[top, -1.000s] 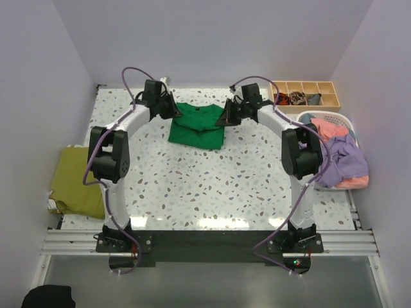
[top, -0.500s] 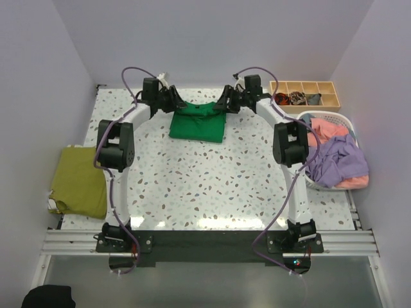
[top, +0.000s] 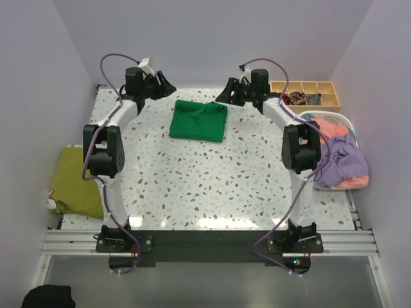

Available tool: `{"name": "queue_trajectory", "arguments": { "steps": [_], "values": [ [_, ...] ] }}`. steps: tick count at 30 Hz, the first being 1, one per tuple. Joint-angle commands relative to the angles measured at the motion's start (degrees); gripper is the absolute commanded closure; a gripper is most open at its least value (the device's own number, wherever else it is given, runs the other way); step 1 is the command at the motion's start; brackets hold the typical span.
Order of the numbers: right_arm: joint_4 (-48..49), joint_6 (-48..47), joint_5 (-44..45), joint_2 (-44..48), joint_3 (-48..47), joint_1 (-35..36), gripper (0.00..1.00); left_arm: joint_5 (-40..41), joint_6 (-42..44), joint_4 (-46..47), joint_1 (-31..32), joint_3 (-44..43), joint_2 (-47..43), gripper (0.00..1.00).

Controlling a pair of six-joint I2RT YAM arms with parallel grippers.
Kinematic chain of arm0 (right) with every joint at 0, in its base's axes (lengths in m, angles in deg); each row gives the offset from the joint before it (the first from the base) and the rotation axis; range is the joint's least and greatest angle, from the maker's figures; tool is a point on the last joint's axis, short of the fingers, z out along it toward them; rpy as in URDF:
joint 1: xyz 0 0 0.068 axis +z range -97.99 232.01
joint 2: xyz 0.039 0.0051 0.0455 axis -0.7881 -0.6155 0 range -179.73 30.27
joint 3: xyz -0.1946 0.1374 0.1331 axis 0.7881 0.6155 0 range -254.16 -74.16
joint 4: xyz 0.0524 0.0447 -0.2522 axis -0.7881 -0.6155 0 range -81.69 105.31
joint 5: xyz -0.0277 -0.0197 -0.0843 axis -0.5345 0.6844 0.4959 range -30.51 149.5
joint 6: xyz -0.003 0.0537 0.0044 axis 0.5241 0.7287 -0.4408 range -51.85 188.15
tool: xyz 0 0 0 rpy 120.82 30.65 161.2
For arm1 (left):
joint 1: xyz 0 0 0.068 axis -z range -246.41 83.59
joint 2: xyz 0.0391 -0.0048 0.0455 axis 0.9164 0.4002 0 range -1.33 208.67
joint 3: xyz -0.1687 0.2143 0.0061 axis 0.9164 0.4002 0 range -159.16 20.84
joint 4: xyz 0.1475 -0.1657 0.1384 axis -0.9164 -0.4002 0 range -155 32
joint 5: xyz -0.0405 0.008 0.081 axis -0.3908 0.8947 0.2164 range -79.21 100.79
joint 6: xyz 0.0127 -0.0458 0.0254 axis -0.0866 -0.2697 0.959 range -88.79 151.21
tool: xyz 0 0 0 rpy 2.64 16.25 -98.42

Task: Fold and stack the t-shirts
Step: Fold the long partially folded tshirt into a neat square, then put the neatly folded tshirt into the corner of the board with the left arm

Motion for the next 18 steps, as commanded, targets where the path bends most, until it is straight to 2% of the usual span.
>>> {"name": "queue_trajectory", "arguments": {
  "steps": [1, 4, 7, 18],
  "values": [
    [1.9, -1.6, -0.9, 3.2, 0.0, 3.9, 0.35, -7.5, 2.8, 3.8, 3.5, 0.9, -1.9, 0.42],
    [0.3, -1.2, -1.5, 0.4, -2.9, 5.7, 0.36, -16.2, 2.2, 2.4, 4.8, -4.5, 3.7, 0.50],
    [0.2, 0.1, -0.9, -2.3, -4.8, 6.2, 0.37, -19.2, 1.3, 1.2, 5.4, -9.7, 7.9, 0.57],
    [-3.3, -2.7, 2.9, -11.0, -14.0, 6.2, 0.38, -20.3, 1.0, 5.2, 5.4, -12.7, 16.6, 0.57]
  ]
}}
